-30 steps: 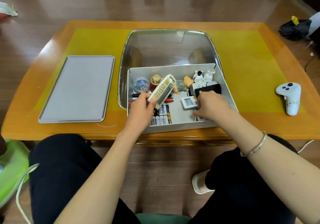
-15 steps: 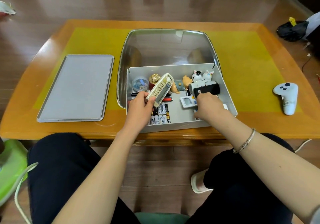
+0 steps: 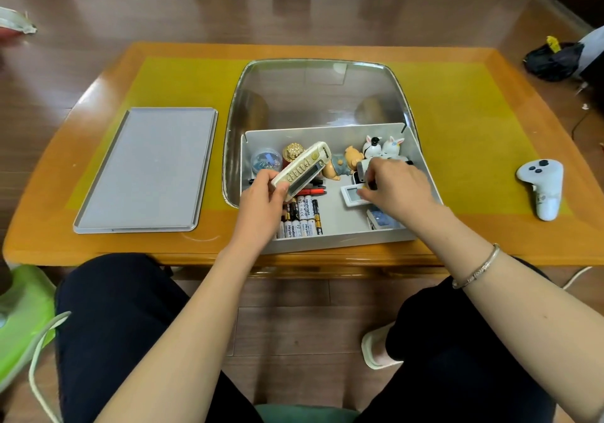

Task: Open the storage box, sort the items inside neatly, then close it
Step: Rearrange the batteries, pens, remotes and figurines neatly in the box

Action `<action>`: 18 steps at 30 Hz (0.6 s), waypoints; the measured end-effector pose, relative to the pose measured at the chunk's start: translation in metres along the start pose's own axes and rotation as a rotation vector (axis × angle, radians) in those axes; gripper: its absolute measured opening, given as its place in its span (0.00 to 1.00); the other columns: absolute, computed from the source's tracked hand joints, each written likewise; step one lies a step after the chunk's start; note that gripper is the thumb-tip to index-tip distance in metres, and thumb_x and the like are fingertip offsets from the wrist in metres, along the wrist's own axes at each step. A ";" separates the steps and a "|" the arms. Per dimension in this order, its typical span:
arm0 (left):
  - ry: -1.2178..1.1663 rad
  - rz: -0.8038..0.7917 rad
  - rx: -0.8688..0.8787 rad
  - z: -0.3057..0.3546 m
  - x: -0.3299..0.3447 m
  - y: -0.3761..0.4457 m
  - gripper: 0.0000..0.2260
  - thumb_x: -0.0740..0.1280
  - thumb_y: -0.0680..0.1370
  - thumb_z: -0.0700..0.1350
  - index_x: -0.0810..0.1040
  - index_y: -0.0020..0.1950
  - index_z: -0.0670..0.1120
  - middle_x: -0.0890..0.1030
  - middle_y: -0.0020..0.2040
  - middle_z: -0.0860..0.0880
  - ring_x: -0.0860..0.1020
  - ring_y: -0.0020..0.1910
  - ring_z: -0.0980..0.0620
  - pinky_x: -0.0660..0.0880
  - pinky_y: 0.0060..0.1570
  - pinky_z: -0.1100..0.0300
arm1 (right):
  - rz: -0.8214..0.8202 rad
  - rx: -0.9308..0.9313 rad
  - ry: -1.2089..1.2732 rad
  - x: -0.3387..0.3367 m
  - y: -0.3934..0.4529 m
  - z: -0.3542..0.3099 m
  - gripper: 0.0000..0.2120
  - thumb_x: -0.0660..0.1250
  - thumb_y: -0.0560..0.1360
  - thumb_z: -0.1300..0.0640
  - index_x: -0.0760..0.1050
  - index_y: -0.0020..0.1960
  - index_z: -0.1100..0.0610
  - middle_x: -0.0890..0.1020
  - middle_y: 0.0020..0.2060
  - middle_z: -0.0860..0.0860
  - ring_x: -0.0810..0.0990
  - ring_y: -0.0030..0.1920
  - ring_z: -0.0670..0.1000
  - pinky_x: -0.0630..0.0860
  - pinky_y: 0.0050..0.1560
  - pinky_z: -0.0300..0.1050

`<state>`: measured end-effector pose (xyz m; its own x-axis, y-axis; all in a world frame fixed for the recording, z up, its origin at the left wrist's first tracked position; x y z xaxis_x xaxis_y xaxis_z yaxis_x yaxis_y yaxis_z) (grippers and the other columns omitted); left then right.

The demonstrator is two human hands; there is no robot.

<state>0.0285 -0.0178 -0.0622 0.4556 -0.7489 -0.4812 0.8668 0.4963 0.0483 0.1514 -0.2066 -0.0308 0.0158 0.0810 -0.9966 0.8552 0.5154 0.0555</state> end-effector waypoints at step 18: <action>0.502 -0.354 0.152 0.023 -0.017 0.039 0.10 0.56 0.83 0.47 0.76 0.57 0.48 0.80 0.52 0.47 0.74 0.47 0.51 0.67 0.43 0.58 | -0.232 -0.393 -0.351 0.024 0.020 -0.021 0.23 0.72 0.67 0.40 0.76 0.57 0.50 0.80 0.53 0.50 0.69 0.58 0.54 0.61 0.53 0.50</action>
<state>0.0594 0.0041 -0.0317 0.0175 -0.5409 -0.8409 0.9835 0.1607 -0.0829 0.1577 -0.1767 -0.0527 0.0796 -0.3256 -0.9422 0.6014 0.7695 -0.2151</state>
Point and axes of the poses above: each hand's wrist, its own y-axis towards the middle knuckle, its own x-axis out of the palm, z = x × y, the point moved 6 cm from there along y, towards the middle knuckle
